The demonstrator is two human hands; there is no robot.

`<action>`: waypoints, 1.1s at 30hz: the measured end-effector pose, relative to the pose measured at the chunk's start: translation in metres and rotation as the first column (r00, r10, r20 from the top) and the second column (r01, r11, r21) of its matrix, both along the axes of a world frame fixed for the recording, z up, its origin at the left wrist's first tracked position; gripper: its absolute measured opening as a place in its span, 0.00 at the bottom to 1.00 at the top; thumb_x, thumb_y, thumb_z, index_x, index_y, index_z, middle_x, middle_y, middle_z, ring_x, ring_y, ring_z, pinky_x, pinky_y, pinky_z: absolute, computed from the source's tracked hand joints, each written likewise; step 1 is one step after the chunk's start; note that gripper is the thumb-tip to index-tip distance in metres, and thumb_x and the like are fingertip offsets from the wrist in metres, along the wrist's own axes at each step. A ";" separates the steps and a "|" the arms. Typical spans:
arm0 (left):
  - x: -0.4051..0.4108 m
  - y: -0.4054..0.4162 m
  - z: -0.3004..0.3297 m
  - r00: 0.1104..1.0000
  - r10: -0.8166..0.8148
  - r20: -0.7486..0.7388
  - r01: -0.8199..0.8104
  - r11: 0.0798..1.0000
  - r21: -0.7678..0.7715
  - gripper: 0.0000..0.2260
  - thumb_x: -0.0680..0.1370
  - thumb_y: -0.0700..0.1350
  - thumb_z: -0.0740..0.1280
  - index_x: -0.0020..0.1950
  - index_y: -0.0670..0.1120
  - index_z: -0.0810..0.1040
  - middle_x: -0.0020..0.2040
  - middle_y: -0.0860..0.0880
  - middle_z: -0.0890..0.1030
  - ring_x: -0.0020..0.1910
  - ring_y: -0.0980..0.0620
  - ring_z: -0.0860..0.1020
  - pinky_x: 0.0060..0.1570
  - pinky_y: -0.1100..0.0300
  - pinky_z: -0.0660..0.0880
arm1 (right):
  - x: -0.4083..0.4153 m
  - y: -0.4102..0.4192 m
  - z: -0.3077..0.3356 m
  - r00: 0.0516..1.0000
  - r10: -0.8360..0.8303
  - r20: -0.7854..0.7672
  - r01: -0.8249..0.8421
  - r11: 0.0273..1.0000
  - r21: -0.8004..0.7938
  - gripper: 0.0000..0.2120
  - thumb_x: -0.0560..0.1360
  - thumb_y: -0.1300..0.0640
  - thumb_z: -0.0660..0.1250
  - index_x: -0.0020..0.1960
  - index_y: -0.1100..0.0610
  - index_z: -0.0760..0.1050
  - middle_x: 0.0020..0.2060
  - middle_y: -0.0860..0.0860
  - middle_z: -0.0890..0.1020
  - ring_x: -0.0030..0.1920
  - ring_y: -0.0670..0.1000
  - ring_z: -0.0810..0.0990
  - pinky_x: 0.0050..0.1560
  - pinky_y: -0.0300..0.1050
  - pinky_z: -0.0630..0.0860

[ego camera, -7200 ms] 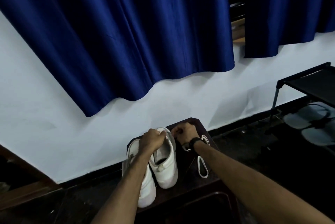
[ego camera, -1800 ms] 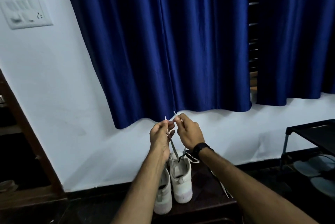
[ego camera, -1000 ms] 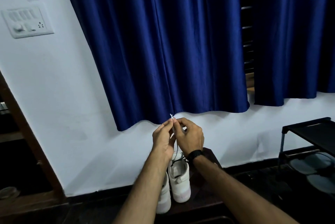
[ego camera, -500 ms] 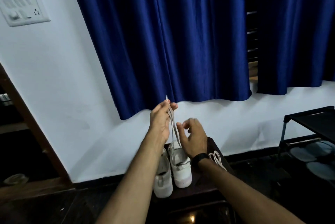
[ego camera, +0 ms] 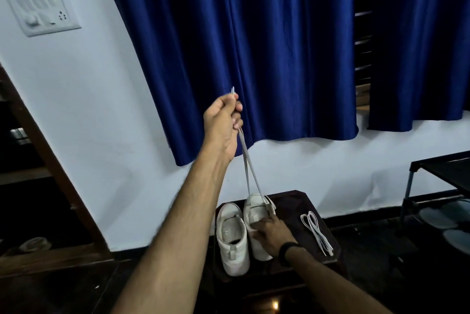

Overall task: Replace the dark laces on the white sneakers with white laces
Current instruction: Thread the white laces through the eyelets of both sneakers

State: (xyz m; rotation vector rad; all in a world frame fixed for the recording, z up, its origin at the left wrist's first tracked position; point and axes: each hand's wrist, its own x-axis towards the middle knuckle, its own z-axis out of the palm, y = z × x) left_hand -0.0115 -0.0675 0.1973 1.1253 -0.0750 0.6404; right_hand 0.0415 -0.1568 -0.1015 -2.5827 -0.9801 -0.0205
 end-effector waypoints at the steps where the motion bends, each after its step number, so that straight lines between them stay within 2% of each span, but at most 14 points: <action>1: -0.002 0.002 0.005 1.000 -0.004 0.005 0.004 1.000 0.004 0.09 0.82 0.36 0.59 0.44 0.43 0.75 0.34 0.48 0.73 0.25 0.59 0.62 0.25 0.66 0.58 | -0.001 0.000 0.001 1.000 -0.020 0.004 0.019 0.999 0.030 0.17 0.78 0.43 0.60 0.64 0.46 0.74 0.64 0.49 0.76 0.74 0.57 0.60 0.60 0.47 0.67; 4: -0.006 0.006 0.000 0.998 -0.027 -0.053 0.026 1.000 -0.014 0.08 0.82 0.36 0.59 0.45 0.42 0.75 0.33 0.48 0.73 0.24 0.59 0.62 0.25 0.67 0.59 | -0.009 0.004 0.015 0.983 -0.166 -0.079 0.184 0.897 0.402 0.21 0.72 0.39 0.63 0.60 0.49 0.69 0.56 0.48 0.79 0.59 0.55 0.78 0.52 0.48 0.72; 7: -0.008 0.008 -0.015 0.991 -0.093 -0.099 0.086 0.993 -0.078 0.08 0.82 0.36 0.59 0.46 0.42 0.75 0.32 0.49 0.72 0.23 0.59 0.62 0.25 0.67 0.59 | -0.009 0.016 0.041 0.979 -0.176 -0.103 0.202 0.753 0.626 0.31 0.72 0.47 0.71 0.69 0.52 0.61 0.62 0.50 0.73 0.57 0.51 0.77 0.52 0.48 0.76; 9: -0.008 0.009 -0.021 0.982 -0.152 -0.109 0.140 0.984 -0.114 0.07 0.82 0.37 0.59 0.46 0.41 0.74 0.32 0.49 0.71 0.23 0.59 0.61 0.23 0.67 0.60 | -0.001 0.027 0.058 0.984 -0.117 -0.138 0.178 0.763 0.622 0.38 0.72 0.54 0.72 0.75 0.53 0.56 0.69 0.47 0.64 0.60 0.46 0.72 0.58 0.47 0.75; 11: -0.007 0.013 -0.025 0.972 -0.200 -0.121 0.187 0.976 -0.109 0.07 0.82 0.38 0.59 0.46 0.42 0.74 0.31 0.49 0.70 0.22 0.59 0.60 0.21 0.67 0.59 | 0.014 0.035 0.067 0.974 -0.057 -0.218 0.176 0.799 0.575 0.30 0.75 0.54 0.69 0.73 0.54 0.62 0.65 0.47 0.70 0.58 0.46 0.74 0.59 0.47 0.74; 13: -0.007 0.022 -0.028 0.964 -0.202 -0.174 0.192 0.979 -0.070 0.07 0.82 0.41 0.60 0.45 0.43 0.74 0.30 0.50 0.69 0.20 0.60 0.59 0.20 0.68 0.57 | 0.024 0.035 0.069 0.966 -0.035 -0.255 0.160 0.858 0.488 0.12 0.78 0.51 0.64 0.58 0.54 0.77 0.54 0.52 0.82 0.56 0.53 0.79 0.55 0.47 0.74; 16: -0.010 0.040 -0.041 0.916 0.002 -0.402 0.081 0.979 0.190 0.09 0.81 0.45 0.64 0.43 0.43 0.77 0.29 0.49 0.70 0.19 0.59 0.59 0.18 0.67 0.54 | 0.025 0.028 0.057 0.980 -0.001 -0.198 0.099 0.868 0.487 0.08 0.75 0.55 0.61 0.44 0.55 0.78 0.43 0.55 0.84 0.48 0.58 0.81 0.43 0.43 0.69; 19: -0.006 0.063 -0.072 0.663 0.481 -0.573 0.082 0.715 0.695 0.10 0.77 0.51 0.65 0.43 0.46 0.81 0.35 0.48 0.80 0.29 0.52 0.71 0.28 0.64 0.66 | 0.018 0.025 0.046 0.997 0.028 -0.069 0.012 0.857 0.515 0.05 0.72 0.63 0.61 0.43 0.60 0.76 0.39 0.59 0.81 0.43 0.62 0.78 0.41 0.44 0.64; 21: 0.000 0.071 -0.103 0.526 0.692 -0.495 0.207 0.460 0.864 0.15 0.75 0.56 0.63 0.51 0.49 0.82 0.50 0.48 0.82 0.49 0.47 0.77 0.53 0.56 0.74 | 0.014 0.023 0.042 0.999 0.040 -0.015 -0.028 0.866 0.499 0.05 0.71 0.63 0.61 0.42 0.59 0.75 0.38 0.58 0.79 0.42 0.61 0.77 0.42 0.46 0.66; 22: 0.003 0.070 -0.115 0.525 0.721 -0.452 0.218 0.399 0.891 0.15 0.76 0.56 0.62 0.54 0.50 0.82 0.54 0.50 0.81 0.57 0.46 0.76 0.60 0.53 0.71 | 0.011 0.021 0.041 0.999 0.048 0.004 -0.043 0.867 0.496 0.07 0.70 0.62 0.59 0.43 0.58 0.75 0.39 0.57 0.78 0.42 0.60 0.76 0.42 0.46 0.67; 24: 0.012 0.066 -0.136 0.613 0.596 -0.519 0.185 0.530 0.827 0.12 0.78 0.50 0.63 0.53 0.48 0.83 0.54 0.48 0.83 0.56 0.46 0.79 0.59 0.56 0.74 | 0.008 0.019 0.038 0.997 0.062 0.047 -0.078 0.865 0.495 0.11 0.67 0.58 0.56 0.44 0.55 0.76 0.40 0.55 0.79 0.44 0.56 0.75 0.45 0.48 0.69; 26: 0.022 0.057 -0.158 0.602 0.426 -0.676 0.262 0.694 0.671 0.13 0.80 0.50 0.62 0.51 0.43 0.82 0.45 0.45 0.84 0.43 0.47 0.81 0.47 0.59 0.76 | 0.002 0.016 0.039 0.997 0.051 0.064 -0.077 0.858 0.507 0.10 0.68 0.58 0.59 0.44 0.55 0.78 0.39 0.54 0.79 0.43 0.55 0.75 0.45 0.48 0.71; 29: 0.033 0.048 -0.194 0.465 0.409 -0.785 0.346 0.732 0.586 0.22 0.80 0.58 0.58 0.46 0.41 0.81 0.36 0.45 0.80 0.31 0.49 0.77 0.33 0.62 0.73 | -0.003 0.006 0.039 0.998 0.033 0.057 -0.058 0.849 0.525 0.10 0.68 0.61 0.64 0.46 0.55 0.82 0.37 0.52 0.79 0.42 0.52 0.75 0.44 0.43 0.69; 33: 0.042 0.043 -0.221 0.433 0.407 -0.804 0.347 0.748 0.565 0.24 0.79 0.63 0.58 0.43 0.43 0.79 0.35 0.45 0.82 0.33 0.49 0.81 0.34 0.61 0.73 | -0.002 -0.003 0.032 0.988 0.099 0.117 -0.145 0.857 0.495 0.08 0.68 0.63 0.66 0.44 0.54 0.79 0.38 0.51 0.78 0.43 0.53 0.75 0.46 0.45 0.71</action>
